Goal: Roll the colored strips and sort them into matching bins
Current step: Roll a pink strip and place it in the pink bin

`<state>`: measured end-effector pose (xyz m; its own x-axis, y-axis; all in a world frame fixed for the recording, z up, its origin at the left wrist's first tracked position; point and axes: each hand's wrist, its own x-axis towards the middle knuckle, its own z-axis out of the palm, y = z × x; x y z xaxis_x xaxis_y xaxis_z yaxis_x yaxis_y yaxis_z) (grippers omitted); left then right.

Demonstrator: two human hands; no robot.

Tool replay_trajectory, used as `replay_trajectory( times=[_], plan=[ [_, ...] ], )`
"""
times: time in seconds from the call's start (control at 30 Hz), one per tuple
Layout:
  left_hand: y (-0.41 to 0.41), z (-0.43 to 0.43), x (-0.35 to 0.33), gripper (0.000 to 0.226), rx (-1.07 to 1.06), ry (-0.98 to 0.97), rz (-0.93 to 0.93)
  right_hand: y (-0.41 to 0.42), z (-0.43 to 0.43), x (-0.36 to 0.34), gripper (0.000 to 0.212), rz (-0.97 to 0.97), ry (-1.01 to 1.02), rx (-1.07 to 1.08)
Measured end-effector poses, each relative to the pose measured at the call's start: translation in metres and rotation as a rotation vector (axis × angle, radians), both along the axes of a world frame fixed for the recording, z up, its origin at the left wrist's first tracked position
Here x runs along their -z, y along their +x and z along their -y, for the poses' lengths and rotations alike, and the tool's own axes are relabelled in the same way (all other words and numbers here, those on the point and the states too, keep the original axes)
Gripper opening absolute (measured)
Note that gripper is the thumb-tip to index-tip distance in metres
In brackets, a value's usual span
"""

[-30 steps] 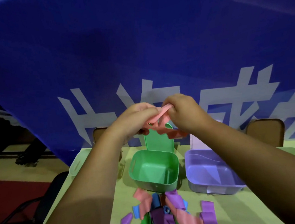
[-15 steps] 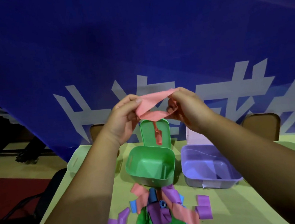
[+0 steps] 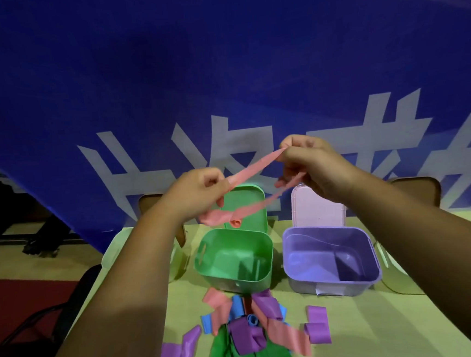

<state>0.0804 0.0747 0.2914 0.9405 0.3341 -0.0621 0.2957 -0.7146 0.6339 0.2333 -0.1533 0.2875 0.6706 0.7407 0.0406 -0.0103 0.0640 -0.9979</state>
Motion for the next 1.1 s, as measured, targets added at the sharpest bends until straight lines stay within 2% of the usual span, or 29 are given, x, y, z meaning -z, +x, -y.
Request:
replay_trajectory(
  times=[0.1,0.17,0.3,0.47,0.57,0.63,0.73,0.83,0.87,0.97,1.1],
  plan=[
    [0.003,0.007,0.001,0.067,-0.009,0.228,-0.169,-0.001,0.001,0.002,0.01,0.057,-0.014,0.048],
    [0.003,0.009,0.002,0.077,-0.004,0.343,-0.225,0.001,0.005,0.003,0.01,0.109,-0.079,0.059],
    [0.002,0.008,0.006,0.078,0.028,0.491,-0.256,0.008,0.012,0.005,0.017,0.218,-0.248,0.051],
    [0.012,0.016,0.015,0.08,0.051,0.559,-0.222,-0.001,0.015,0.003,0.011,0.128,-0.27,-0.04],
    [0.013,0.022,0.015,0.093,0.049,0.624,-0.312,-0.004,0.017,-0.003,0.005,0.081,-0.248,-0.048],
    [0.012,0.027,0.012,0.104,-0.003,0.565,-0.404,-0.002,0.019,-0.008,0.018,0.145,-0.355,-0.004],
    [0.012,0.039,0.008,0.114,-0.128,0.31,-0.572,-0.001,0.019,-0.007,0.043,0.34,-0.605,0.088],
    [0.016,0.049,0.011,0.122,-0.115,-0.057,-0.708,-0.005,0.015,0.003,0.048,0.376,-0.643,0.061],
    [0.018,0.051,0.013,0.122,-0.092,-0.118,-0.708,-0.007,0.013,0.005,0.048,0.357,-0.637,0.047],
    [0.021,0.055,0.017,0.119,-0.162,-0.051,-0.573,-0.01,0.01,0.012,0.045,0.23,-0.558,0.023],
    [0.022,0.064,0.017,0.091,-0.143,-0.09,-0.306,-0.011,0.009,0.019,0.035,0.091,-0.413,0.003]
  ],
)
